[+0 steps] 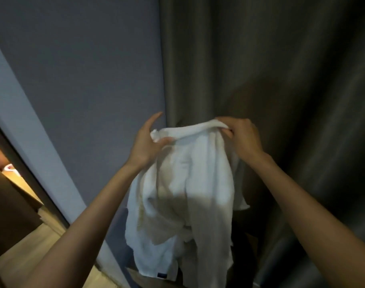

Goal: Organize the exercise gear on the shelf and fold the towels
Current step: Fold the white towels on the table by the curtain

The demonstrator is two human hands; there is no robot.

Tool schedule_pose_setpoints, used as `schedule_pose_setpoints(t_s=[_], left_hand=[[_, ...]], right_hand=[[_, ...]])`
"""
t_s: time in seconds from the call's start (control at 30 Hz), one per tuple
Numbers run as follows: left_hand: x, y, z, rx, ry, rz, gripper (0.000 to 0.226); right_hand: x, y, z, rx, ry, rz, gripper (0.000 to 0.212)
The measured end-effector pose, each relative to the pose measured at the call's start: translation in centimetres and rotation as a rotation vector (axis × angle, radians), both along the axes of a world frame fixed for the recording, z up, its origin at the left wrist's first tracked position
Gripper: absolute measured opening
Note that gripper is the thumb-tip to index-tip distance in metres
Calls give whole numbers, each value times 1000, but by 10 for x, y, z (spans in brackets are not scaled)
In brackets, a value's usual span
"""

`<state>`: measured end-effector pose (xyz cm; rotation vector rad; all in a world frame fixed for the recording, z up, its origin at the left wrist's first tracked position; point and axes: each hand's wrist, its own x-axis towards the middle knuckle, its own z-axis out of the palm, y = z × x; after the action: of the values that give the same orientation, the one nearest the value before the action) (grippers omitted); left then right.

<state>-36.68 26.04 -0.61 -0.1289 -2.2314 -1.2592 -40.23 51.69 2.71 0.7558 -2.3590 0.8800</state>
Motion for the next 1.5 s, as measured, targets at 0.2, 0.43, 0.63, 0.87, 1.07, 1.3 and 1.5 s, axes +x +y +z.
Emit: schedule_pose_setpoints(t_s=[0.2,0.43,0.63,0.87,1.07,1.3,1.5], left_hand=[[0,37,24,-50,89,-217,42],[3,44,3,69,105,-70,20],[-1,31,2,301,115,178,18],[-2,9,-8,333,-11,252,28],[8,28,-5,195,-45,16,68],[9,66,-1,0,-56,-312,36],[7,74,-19,101,-10,-107,16]], right_hand=[[19,-37,29,90,145,104,35],[3,-24,-14,95,-158,190,21],[-5,0,-92,213,-542,106,27],[-10,25,-115,-136,-574,-106,28],[-9,2,-37,-77,-280,-10,17],[20,-24,-9,24,-186,183,12],[27,-4,-34,16,-229,126,14]])
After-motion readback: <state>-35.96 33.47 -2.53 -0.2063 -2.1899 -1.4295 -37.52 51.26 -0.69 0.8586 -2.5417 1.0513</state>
